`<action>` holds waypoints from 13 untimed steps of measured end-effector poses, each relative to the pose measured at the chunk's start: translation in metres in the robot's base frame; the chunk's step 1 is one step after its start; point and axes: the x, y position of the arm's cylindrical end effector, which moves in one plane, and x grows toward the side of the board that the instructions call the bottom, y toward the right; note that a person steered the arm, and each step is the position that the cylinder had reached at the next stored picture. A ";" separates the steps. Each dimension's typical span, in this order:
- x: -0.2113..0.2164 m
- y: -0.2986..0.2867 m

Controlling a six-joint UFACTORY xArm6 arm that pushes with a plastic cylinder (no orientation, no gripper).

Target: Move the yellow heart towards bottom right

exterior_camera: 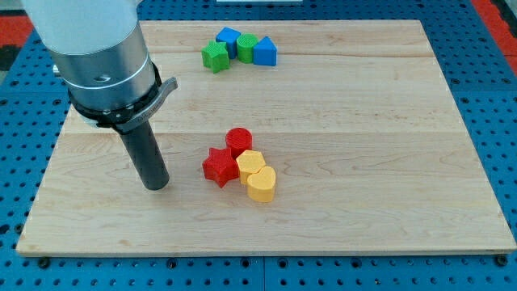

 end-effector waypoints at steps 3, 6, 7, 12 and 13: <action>0.000 -0.001; -0.011 0.096; 0.008 0.106; 0.008 0.193; 0.006 0.193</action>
